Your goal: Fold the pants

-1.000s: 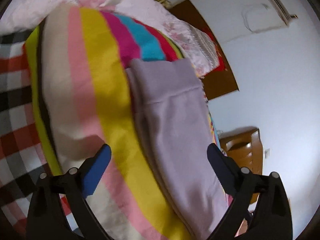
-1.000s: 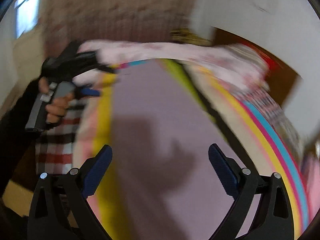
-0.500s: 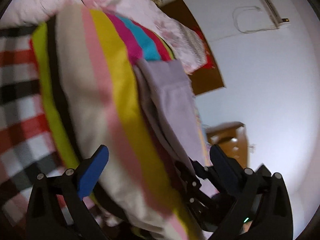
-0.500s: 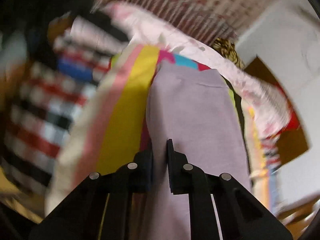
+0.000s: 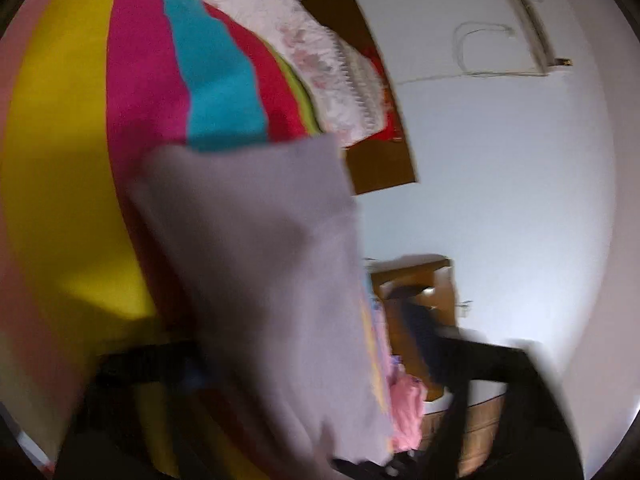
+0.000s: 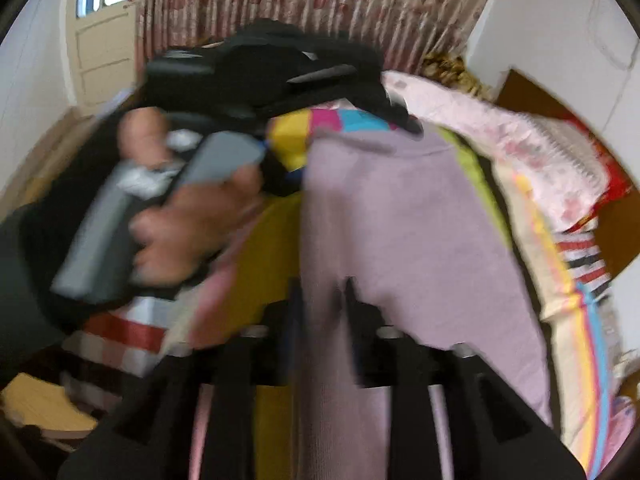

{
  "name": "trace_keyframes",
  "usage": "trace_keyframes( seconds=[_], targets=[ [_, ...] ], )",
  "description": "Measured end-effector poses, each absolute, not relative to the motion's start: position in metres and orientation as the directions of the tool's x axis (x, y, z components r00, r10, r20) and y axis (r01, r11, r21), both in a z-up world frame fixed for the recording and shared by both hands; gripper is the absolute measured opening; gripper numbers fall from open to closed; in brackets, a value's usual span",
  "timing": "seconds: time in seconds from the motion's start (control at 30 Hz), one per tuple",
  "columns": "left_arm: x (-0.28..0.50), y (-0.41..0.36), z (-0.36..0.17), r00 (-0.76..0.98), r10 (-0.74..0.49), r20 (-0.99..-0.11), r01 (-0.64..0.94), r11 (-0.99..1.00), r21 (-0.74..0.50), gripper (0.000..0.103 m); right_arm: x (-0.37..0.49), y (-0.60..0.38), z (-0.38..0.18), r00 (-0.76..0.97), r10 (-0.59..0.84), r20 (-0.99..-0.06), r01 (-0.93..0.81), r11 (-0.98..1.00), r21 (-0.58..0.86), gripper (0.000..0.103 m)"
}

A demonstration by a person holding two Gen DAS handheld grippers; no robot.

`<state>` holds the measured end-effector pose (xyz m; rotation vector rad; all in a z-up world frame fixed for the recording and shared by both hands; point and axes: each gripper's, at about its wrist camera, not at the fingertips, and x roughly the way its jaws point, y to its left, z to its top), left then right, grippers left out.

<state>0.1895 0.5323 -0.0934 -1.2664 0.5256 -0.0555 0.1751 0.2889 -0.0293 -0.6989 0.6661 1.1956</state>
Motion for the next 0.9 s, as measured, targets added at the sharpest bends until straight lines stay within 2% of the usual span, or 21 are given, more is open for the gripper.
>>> trace_keyframes(
  seconds=[0.03,0.07,0.13,0.23,0.33,0.47,0.53,0.63,0.77,0.83,0.87,0.9],
  targets=[
    [0.191,0.537,-0.099,0.879,-0.333,-0.342,-0.239,0.314,-0.919,0.018,0.177,0.280,-0.024,0.212,0.610,-0.764,-0.970,0.229,-0.086,0.071],
    [0.191,0.539,-0.101,0.880,-0.329,-0.342,-0.235,0.324,-0.916,0.017,0.183,0.264,-0.014,0.190,0.654,-0.732,-0.966,0.258,-0.020,0.076],
    [0.189,0.537,-0.100,0.873,-0.314,-0.373,-0.243,0.385,-0.891,0.017,0.195,0.241,-0.004,0.170,0.682,-0.711,-0.953,0.297,0.057,0.075],
    [0.188,0.534,-0.084,0.876,-0.297,-0.379,-0.215,0.464,-0.859,0.017,0.217,0.209,-0.001,0.280,0.631,-0.723,-0.909,0.416,0.011,0.075],
    [0.192,0.525,-0.062,0.878,-0.262,-0.400,-0.196,0.564,-0.802,0.017,0.240,0.199,-0.012,0.301,0.568,-0.766,-0.869,0.495,0.025,0.075],
    [0.192,0.512,-0.034,0.891,-0.229,-0.392,-0.167,0.638,-0.752,0.017,0.226,0.215,-0.036,0.220,0.549,-0.806,-0.898,0.437,0.053,0.075],
    [0.192,0.501,-0.017,0.889,-0.206,-0.409,-0.163,0.691,-0.705,0.017,0.207,0.224,-0.046,0.277,0.533,-0.800,-0.910,0.413,-0.039,0.077],
    [0.181,0.480,0.006,0.892,-0.173,-0.417,-0.145,0.765,-0.628,0.017,0.207,0.225,-0.037,0.280,0.522,-0.805,-0.909,0.415,-0.047,0.077],
    [0.167,0.444,0.043,0.909,-0.151,-0.389,-0.081,0.851,-0.519,0.017,0.240,0.220,-0.014,0.284,0.599,-0.749,-0.869,0.491,0.064,0.077],
    [0.168,0.428,0.058,0.911,-0.136,-0.389,-0.070,0.879,-0.471,0.017,0.264,0.228,-0.026,0.265,0.552,-0.791,-0.859,0.508,0.067,0.083],
    [0.168,0.418,0.064,0.905,-0.144,-0.401,-0.056,0.893,-0.446,0.017,0.277,0.233,-0.043,0.178,0.523,-0.834,-0.851,0.508,0.137,0.089],
    [0.171,0.403,0.068,0.895,-0.143,-0.422,-0.044,0.914,-0.403,0.017,0.281,0.229,-0.045,0.158,0.550,-0.820,-0.848,0.501,0.172,0.088]
  ],
)
